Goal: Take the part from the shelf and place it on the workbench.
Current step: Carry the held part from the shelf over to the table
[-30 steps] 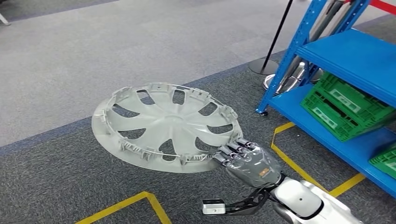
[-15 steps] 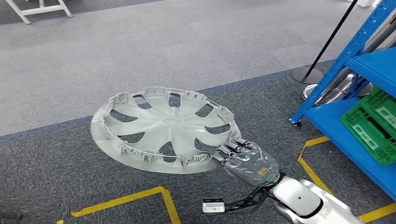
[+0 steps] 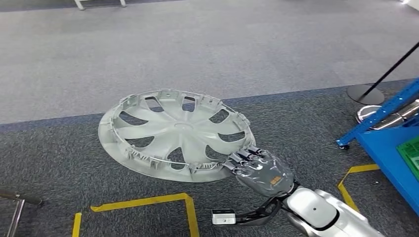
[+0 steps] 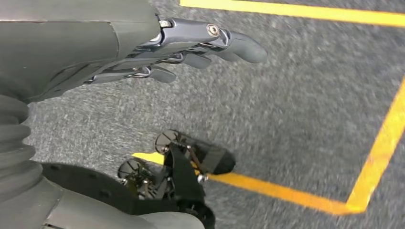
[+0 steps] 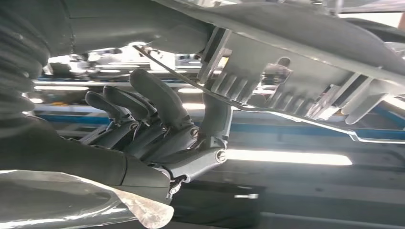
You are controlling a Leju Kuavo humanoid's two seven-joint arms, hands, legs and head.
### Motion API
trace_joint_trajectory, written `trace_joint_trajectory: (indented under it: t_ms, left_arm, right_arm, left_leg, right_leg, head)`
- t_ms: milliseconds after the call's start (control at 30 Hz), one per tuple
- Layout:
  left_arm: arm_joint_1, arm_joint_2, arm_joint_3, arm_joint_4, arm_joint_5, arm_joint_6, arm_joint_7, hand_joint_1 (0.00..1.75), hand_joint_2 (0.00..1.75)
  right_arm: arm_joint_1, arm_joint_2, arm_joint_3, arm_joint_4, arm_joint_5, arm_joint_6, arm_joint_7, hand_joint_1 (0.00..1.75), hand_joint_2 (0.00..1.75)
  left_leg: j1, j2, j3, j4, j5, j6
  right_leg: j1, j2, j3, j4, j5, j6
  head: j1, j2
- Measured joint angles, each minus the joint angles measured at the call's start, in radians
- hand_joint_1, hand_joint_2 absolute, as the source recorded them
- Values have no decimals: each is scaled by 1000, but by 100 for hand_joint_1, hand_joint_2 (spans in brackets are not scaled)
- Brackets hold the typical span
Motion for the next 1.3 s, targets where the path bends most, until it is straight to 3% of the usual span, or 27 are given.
trace_joint_trajectory:
  t_ms: [33, 100, 133, 167, 200, 233, 300, 367, 433, 467, 533, 600, 667, 700, 767, 833, 900, 967, 1033, 1100, 1167, 1200, 1233, 1300]
  left_arm:
    - [-1, 0, 0, -1, 0, 0, 0, 0, 175]
    - [-4, -1, 1, -3, 0, 0, 0, 0, 175]
    - [-4, -1, 1, -3, 0, 0, 0, 0, 175]
    - [-4, -2, 2, -3, 0, 0, 1, 0, 175]
    - [-3, -2, 3, -4, 0, -1, 1, 0, 175]
    - [-3, -2, 4, -4, 0, -1, 1, 0, 175]
    - [-3, -2, 6, -4, 0, -1, 2, 0, 175]
    - [-3, -2, 6, -5, 1, -3, 2, 0, 175]
    - [-1, -1, 8, -6, 1, -5, 2, 0, 175]
    - [1, -1, 9, -6, 1, -6, 2, 0, 175]
    - [2, 0, 10, -6, 1, -6, 2, 0, 175]
    - [-1, 0, 10, -6, 1, -5, 3, 0, 175]
    - [-2, -1, 10, -6, 1, -4, 3, 0, 175]
    - [-1, -1, 11, -6, 1, -4, 3, 0, 175]
    - [2, -1, 13, -8, 3, -4, 3, 0, 175]
    - [2, -1, 15, -10, 3, -4, 6, 0, 175]
    - [1, -1, 15, -12, -6, -3, 10, 0, 175]
    - [5, -2, 15, -12, -17, 0, 15, 0, 175]
    - [7, -3, 15, -13, -21, 3, 17, 0, 175]
    - [5, -5, 15, -14, -22, 6, 18, 0, 175]
    - [4, -8, 15, -15, -24, 10, 18, 0, 175]
    - [4, -10, 15, -15, -24, 12, 18, 0, 175]
    - [5, -10, 15, -15, -25, 13, 18, 0, 175]
    - [5, -13, 15, -16, -27, 14, 18, 0, 175]
  right_arm:
    - [1, 0, 0, 0, 0, 0, 0, 175, 175]
    - [3, 0, 0, 0, 0, 0, 0, 175, 175]
    - [5, 0, 0, 0, 0, 0, 0, 175, 175]
    - [7, 0, 0, 1, 0, 0, 0, 175, 175]
    - [7, 0, 0, 2, 0, 0, 0, 175, 175]
    - [8, 0, 0, 2, 0, 0, 0, 175, 175]
    - [8, 0, 0, 3, 0, 0, 0, 175, 175]
    - [6, 0, 0, 3, 1, 0, 0, 175, 175]
    - [1, 1, 0, 3, 2, 0, -1, 175, 175]
    - [-2, 2, 1, 3, 3, 0, -2, 175, 175]
    - [-8, 6, 2, 3, 3, 0, -3, 175, 175]
    - [-12, 9, 3, 4, 3, 0, -4, 175, 175]
    - [-16, 10, 6, 6, 3, 0, -5, 175, 175]
    - [-19, 11, 8, 7, 3, 0, -5, 175, 175]
    - [-27, 14, 11, 10, 2, 0, -6, 175, 175]
    - [-34, 16, 14, 11, -1, 1, -8, 175, 175]
    - [-42, 18, 19, 13, -4, 1, -10, 175, 175]
    - [-50, 22, 25, 15, -7, 1, -11, 175, 175]
    - [-56, 24, 30, 16, -9, 1, -12, 175, 175]
    - [-57, 25, 33, 17, -10, 1, -12, 175, 175]
    - [-57, 25, 35, 20, -10, 1, -12, 175, 175]
    - [-57, 25, 36, 22, -10, 1, -12, 175, 175]
    - [-57, 25, 38, 24, -10, 1, -12, 175, 175]
    - [-58, 25, 41, 25, -10, 1, -12, 175, 175]
  left_leg:
    - [2, -12, 2, -3, 2, 7]
    - [1, -39, 3, -4, 2, 17]
    - [0, -54, 3, -3, 2, 19]
    - [-2, -69, 4, -3, 1, 20]
    - [-3, -84, 5, -2, 1, 20]
    - [-3, -99, 7, -1, 1, 20]
    - [-3, -127, 7, 3, 0, 17]
    - [-1, -150, 0, 6, 1, 8]
    - [4, -171, -5, 2, 8, -6]
    - [5, -169, -6, 1, 8, -12]
    - [2, -122, -21, 36, -17, -24]
    - [4, -65, -70, 147, -78, -36]
    - [11, -51, -120, 257, -120, -45]
    - [15, -49, -124, 268, -115, -48]
    - [20, -31, -75, 178, -58, -52]
    - [15, 10, -9, 49, -14, -47]
    - [7, 24, 12, 1, -10, -32]
    - [5, 2, 12, -4, -10, -14]
    - [8, -19, 16, -9, -7, 0]
    - [9, -41, 18, -11, -6, 10]
    - [5, -69, 18, -10, -7, 15]
    - [4, -85, 19, -10, -8, 16]
    - [2, -101, 21, -9, -8, 16]
    - [3, -132, 23, -8, -9, 15]
  right_leg:
    - [-2, 30, -17, 36, -22, 2]
    - [-3, 84, -89, 169, -78, 1]
    - [-2, 92, -128, 234, -96, 0]
    - [-2, 94, -156, 272, -96, -2]
    - [-1, 96, -166, 270, -75, -4]
    - [-1, 100, -156, 228, -37, -7]
    - [-3, 135, -106, 95, 38, -13]
    - [-4, 165, -68, 15, 63, -16]
    - [-2, 158, -58, 2, 62, -21]
    - [-2, 148, -54, -3, 66, -25]
    - [-4, 122, -45, -15, 72, -36]
    - [-3, 93, -39, -20, 71, -42]
    - [-2, 63, -38, -20, 68, -43]
    - [-2, 50, -37, -20, 67, -43]
    - [-2, 25, -34, -19, 63, -38]
    - [1, 5, -29, -18, 57, -29]
    - [6, -14, -24, -17, 52, -17]
    - [4, -27, -20, -19, 46, -6]
    - [-1, 11, -33, 12, 21, 3]
    - [-2, 71, -90, 126, -34, 3]
    - [-1, 92, -163, 253, -73, 0]
    - [0, 94, -182, 274, -66, -3]
    - [0, 96, -181, 255, -40, -6]
    - [0, 124, -134, 130, 38, -15]
  head:
    - [2, 0]
    - [7, 0]
    - [9, 0]
    - [9, 0]
    - [8, 0]
    - [9, 0]
    - [8, 0]
    - [8, 0]
    - [8, 0]
    - [7, 0]
    - [1, 0]
    - [-4, 0]
    - [-4, 0]
    - [-4, 0]
    - [-5, 0]
    - [-4, 0]
    - [-3, 0]
    - [-4, 0]
    - [-1, 0]
    - [4, 0]
    - [6, 0]
    - [6, 0]
    - [6, 0]
    - [6, 0]
